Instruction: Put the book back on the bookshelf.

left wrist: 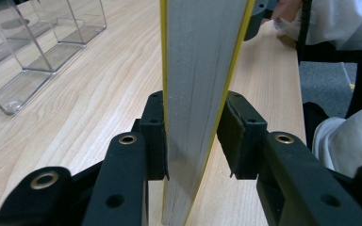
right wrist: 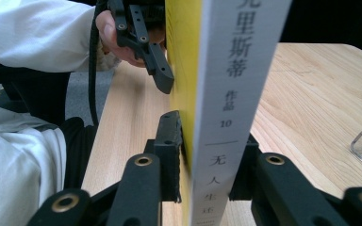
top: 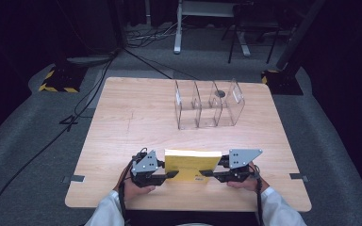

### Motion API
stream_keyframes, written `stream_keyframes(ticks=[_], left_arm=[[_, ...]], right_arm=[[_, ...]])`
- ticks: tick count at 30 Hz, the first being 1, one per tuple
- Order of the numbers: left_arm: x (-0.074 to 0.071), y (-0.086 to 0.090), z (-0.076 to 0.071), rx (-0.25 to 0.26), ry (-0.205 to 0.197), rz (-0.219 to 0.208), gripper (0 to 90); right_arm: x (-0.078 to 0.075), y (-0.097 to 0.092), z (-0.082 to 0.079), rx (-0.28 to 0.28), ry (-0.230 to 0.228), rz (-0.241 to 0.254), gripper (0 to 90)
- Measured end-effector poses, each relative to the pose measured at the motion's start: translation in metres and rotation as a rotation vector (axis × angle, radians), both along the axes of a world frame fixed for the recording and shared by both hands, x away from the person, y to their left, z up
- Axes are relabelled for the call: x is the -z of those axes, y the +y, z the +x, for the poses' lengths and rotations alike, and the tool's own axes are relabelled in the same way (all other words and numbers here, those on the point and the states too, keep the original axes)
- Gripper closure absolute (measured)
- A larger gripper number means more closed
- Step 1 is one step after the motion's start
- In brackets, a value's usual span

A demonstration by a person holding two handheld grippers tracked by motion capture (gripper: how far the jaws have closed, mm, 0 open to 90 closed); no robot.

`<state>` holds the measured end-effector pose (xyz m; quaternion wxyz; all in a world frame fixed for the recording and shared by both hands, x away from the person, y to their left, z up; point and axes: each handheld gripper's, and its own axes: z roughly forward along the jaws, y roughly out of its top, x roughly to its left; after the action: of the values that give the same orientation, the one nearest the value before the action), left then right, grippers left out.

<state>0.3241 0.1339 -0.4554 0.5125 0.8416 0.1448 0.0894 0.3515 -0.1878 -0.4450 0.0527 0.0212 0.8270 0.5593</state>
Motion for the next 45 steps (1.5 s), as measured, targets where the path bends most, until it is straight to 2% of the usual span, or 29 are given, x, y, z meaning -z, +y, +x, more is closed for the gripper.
stream_keyframes(ticks=[3, 4, 8, 9, 10, 11, 12, 14, 15, 18, 20, 22, 23, 26, 28, 29, 30, 31, 35, 37, 38, 39, 40, 42, 45], left_arm=[[0.0, -0.001, 0.001, -0.014, -0.005, 0.001, 63.2], [0.0, -0.002, 0.002, -0.017, -0.008, 0.003, 62.2], [0.0, -0.003, 0.005, -0.015, -0.002, 0.004, 62.0], [-0.001, -0.004, 0.005, -0.009, -0.02, 0.012, 63.0], [-0.001, -0.004, 0.005, -0.009, -0.02, 0.012, 64.2], [-0.002, -0.008, 0.008, 0.033, -0.012, 0.015, 65.5], [-0.002, -0.011, 0.009, 0.043, -0.015, 0.017, 65.9], [-0.002, -0.016, 0.012, 0.057, -0.015, 0.018, 66.2], [-0.003, -0.024, 0.015, 0.069, -0.019, 0.021, 66.3], [-0.003, -0.031, 0.021, 0.071, -0.022, 0.026, 65.9], [-0.003, -0.046, 0.028, 0.077, -0.025, 0.029, 64.7], [-0.003, -0.05, 0.03, 0.077, -0.029, 0.032, 62.0], [-0.002, -0.062, 0.035, 0.058, -0.033, 0.034, 59.6], [-0.002, -0.071, 0.041, 0.038, -0.015, 0.032, 54.6], [-0.001, -0.073, 0.041, 0.026, -0.011, 0.043, 51.2], [-0.001, -0.074, 0.041, 0.004, -0.012, 0.065, 49.7], [0.0, -0.073, 0.041, -0.006, -0.011, 0.081, 49.7], [0.002, -0.068, 0.042, -0.04, -0.002, 0.094, 46.9], [0.005, -0.047, 0.04, -0.115, 0.028, 0.111, 42.7], [0.007, -0.033, 0.035, -0.164, 0.035, 0.162, 39.2], [0.007, -0.033, 0.035, -0.164, 0.035, 0.162, 38.7], [0.011, -0.019, 0.027, -0.208, 0.046, 0.213, 36.2], [0.011, -0.019, 0.027, -0.208, 0.046, 0.213, 33.9], [0.016, 0.001, 0.019, -0.254, 0.066, 0.232, 32.2], [0.025, 0.024, 0.011, -0.362, 0.087, 0.279, 26.9]], right_arm=[[0.0, 0.0, -0.001, 0.002, -0.003, -0.001, 74.6], [0.0, 0.0, -0.002, 0.006, -0.018, -0.006, 75.4], [-0.001, 0.0, -0.005, 0.022, -0.033, -0.009, 75.8], [-0.001, 0.0, -0.005, 0.022, -0.033, -0.011, 75.7], [-0.001, -0.001, -0.005, 0.019, -0.029, -0.013, 75.3], [-0.002, -0.003, -0.004, 0.011, -0.016, -0.01, 72.9], [-0.002, -0.005, -0.003, -0.008, 0.005, -0.005, 68.9], [-0.002, -0.006, -0.003, -0.023, 0.018, -0.005, 66.2], [-0.002, -0.006, -0.006, 0.009, -0.016, -0.023, 72.9], [-0.002, -0.014, -0.007, 0.091, -0.078, -0.028, 75.2], [-0.002, -0.022, -0.007, 0.112, -0.063, -0.018, 75.6], [-0.001, -0.028, -0.007, 0.128, -0.063, -0.016, 75.6], [-0.001, -0.038, -0.007, 0.164, -0.063, -0.012, 75.7], [0.0, -0.045, -0.007, 0.196, -0.059, -0.002, 75.7], [0.001, -0.047, -0.007, 0.207, -0.058, 0.0, 75.6], [0.001, -0.05, -0.008, 0.219, -0.067, 0.002, 75.8], [0.001, -0.05, -0.008, 0.219, -0.067, 0.002, 75.8], [0.002, -0.052, -0.008, 0.231, -0.073, 0.007, 76.0], [0.001, -0.057, -0.008, 0.266, -0.073, 0.001, 76.0], [0.0, -0.056, -0.007, 0.298, -0.079, -0.006, 76.0], [0.0, -0.057, -0.007, 0.31, -0.081, -0.01, 76.0], [0.0, -0.057, -0.007, 0.314, -0.081, -0.01, 76.0], [0.0, -0.057, -0.007, 0.314, -0.081, -0.01, 76.0], [0.0, -0.059, -0.005, 0.328, -0.069, -0.007, 76.0], [0.001, -0.062, -0.002, 0.367, -0.064, 0.001, 76.0]])
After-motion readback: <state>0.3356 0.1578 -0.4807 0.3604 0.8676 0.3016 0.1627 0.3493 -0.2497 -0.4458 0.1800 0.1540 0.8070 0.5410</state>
